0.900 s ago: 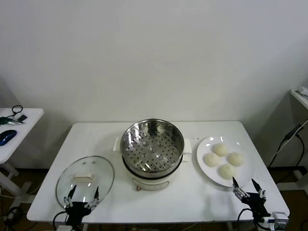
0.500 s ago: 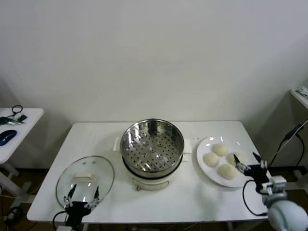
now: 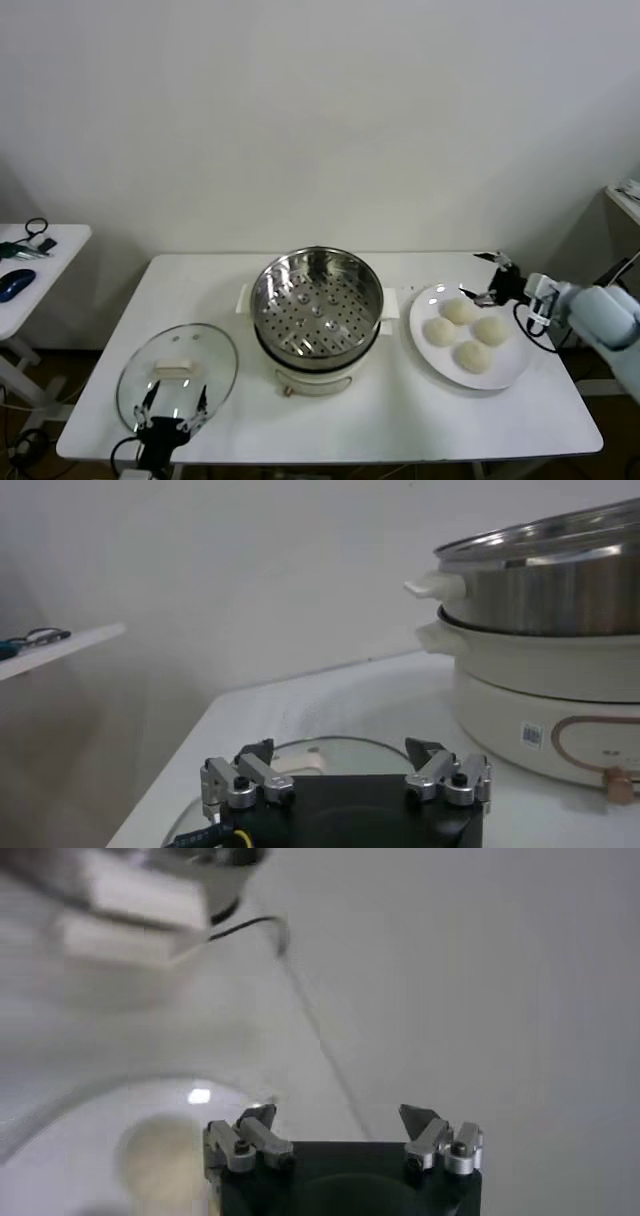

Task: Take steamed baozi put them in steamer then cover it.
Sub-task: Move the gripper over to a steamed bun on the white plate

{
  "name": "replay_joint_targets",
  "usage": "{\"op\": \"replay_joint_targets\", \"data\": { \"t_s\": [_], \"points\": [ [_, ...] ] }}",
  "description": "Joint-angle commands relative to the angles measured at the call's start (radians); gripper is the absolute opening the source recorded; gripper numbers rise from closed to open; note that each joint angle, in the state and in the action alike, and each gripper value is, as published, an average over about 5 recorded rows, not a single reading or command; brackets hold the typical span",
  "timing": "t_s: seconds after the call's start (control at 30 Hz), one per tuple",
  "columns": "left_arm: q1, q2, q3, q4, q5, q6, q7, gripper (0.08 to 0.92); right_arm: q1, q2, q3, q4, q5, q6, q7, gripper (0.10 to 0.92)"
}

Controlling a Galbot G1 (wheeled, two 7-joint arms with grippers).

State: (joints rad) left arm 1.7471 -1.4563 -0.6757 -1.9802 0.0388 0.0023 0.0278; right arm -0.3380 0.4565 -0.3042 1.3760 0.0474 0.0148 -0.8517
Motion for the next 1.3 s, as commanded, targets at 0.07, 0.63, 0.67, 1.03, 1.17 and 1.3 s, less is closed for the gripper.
{"op": "replay_joint_targets", "data": {
  "t_s": [0.07, 0.63, 0.67, 1.03, 1.17, 1.3],
  "points": [
    [-0.005, -0.001, 0.002, 0.004, 0.005, 0.000, 0.003, 0.823, 0.728, 0.061, -0.705, -0.317, -0.069, 0.165, -0.418, 0.823],
    [-0.028, -0.027, -0.005, 0.000, 0.006, 0.011, 0.011, 0.823, 0.540, 0.507, -0.650, -0.777, -0.105, 0.141, -0.374, 0.823],
    [-0.029, -0.030, -0.006, 0.001, 0.005, 0.012, 0.011, 0.823, 0.527, 0.518, -0.637, -0.798, -0.129, 0.144, -0.371, 0.823],
    [-0.033, -0.041, -0.010, 0.023, 0.003, 0.010, 0.009, 0.823, 0.439, 0.609, -0.540, -0.904, -0.176, 0.126, -0.313, 0.823],
    [-0.037, -0.047, -0.008, 0.026, 0.005, 0.011, 0.009, 0.823, 0.431, 0.636, -0.514, -0.936, -0.184, 0.122, -0.296, 0.823],
    [-0.037, -0.048, -0.007, 0.027, 0.005, 0.010, 0.008, 0.823, 0.433, 0.652, -0.504, -0.958, -0.211, 0.124, -0.294, 0.823]
  ]
}}
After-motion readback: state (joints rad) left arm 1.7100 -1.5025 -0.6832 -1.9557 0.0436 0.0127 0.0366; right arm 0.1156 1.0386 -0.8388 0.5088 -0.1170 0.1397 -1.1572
